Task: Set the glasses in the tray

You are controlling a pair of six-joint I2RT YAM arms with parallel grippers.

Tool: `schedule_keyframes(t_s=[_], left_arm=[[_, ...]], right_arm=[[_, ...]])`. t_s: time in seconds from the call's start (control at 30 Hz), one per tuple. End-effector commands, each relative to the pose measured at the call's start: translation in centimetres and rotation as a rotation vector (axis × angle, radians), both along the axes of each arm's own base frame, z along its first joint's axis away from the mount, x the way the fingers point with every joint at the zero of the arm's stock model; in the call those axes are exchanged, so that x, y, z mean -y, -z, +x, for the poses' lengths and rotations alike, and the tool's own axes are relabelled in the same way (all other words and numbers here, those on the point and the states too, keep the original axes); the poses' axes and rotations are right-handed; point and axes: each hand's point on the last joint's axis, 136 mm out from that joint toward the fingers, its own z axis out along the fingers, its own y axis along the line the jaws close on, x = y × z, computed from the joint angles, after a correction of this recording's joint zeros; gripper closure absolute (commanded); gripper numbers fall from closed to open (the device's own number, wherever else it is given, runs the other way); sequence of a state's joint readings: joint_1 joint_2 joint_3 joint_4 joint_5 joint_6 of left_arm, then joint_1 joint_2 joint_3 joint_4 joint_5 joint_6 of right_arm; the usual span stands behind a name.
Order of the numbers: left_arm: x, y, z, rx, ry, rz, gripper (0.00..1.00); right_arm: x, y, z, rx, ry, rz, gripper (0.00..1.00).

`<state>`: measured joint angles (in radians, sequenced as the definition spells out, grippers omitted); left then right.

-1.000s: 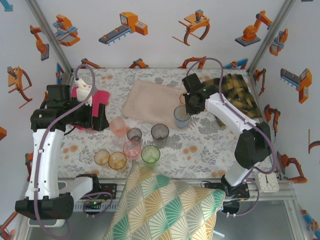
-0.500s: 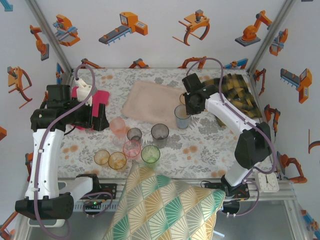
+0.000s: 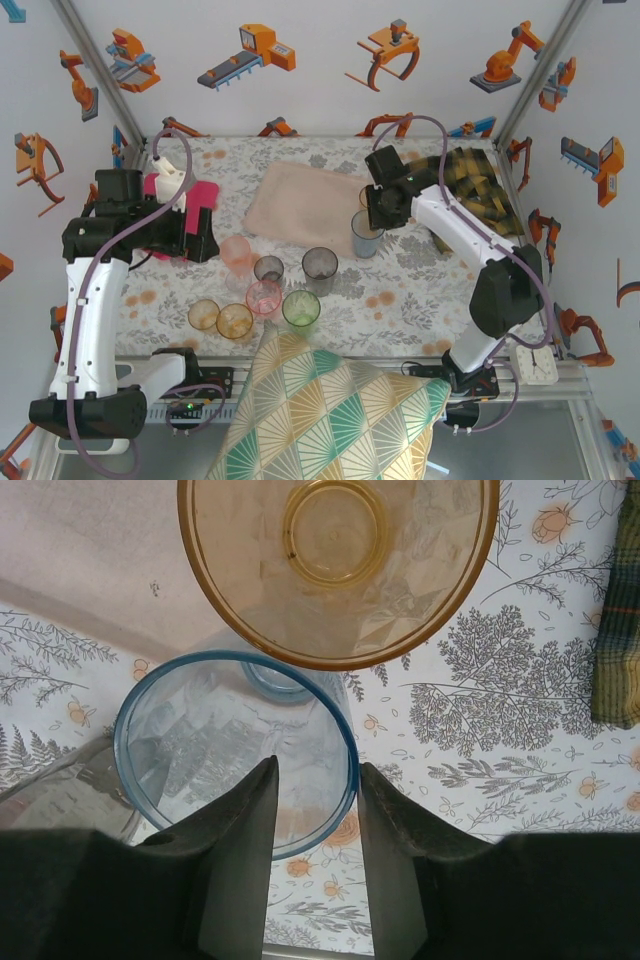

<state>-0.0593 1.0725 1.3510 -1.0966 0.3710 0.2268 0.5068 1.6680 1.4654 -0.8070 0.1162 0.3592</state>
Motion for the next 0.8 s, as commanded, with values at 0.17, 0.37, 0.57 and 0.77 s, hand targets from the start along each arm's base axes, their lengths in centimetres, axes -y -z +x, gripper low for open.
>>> schedule_keyframes(t_s=[0.17, 0.37, 0.57, 0.77], left_arm=[[1.9, -2.1, 0.6, 0.049, 0.11, 0.031, 0.03], [4.0, -4.4, 1.9, 0.051, 0.16, -0.002, 0.03], [8.8, -4.9, 3.0, 0.043, 0.299, 0.017, 0.03], [15.5, -2.4, 2.7, 0.01, 0.477, 0.102, 0.03]], right_arm=[[0.1, -5.4, -0.7, 0.084, -0.027, 0.06, 0.61], [0.3, -7.7, -2.1, 0.105, -0.03, 0.106, 0.61], [2.0, -10.6, -3.8, 0.155, 0.041, 0.135, 0.61], [3.6, -11.1, -6.5, 0.146, 0.09, 0.157, 0.62]])
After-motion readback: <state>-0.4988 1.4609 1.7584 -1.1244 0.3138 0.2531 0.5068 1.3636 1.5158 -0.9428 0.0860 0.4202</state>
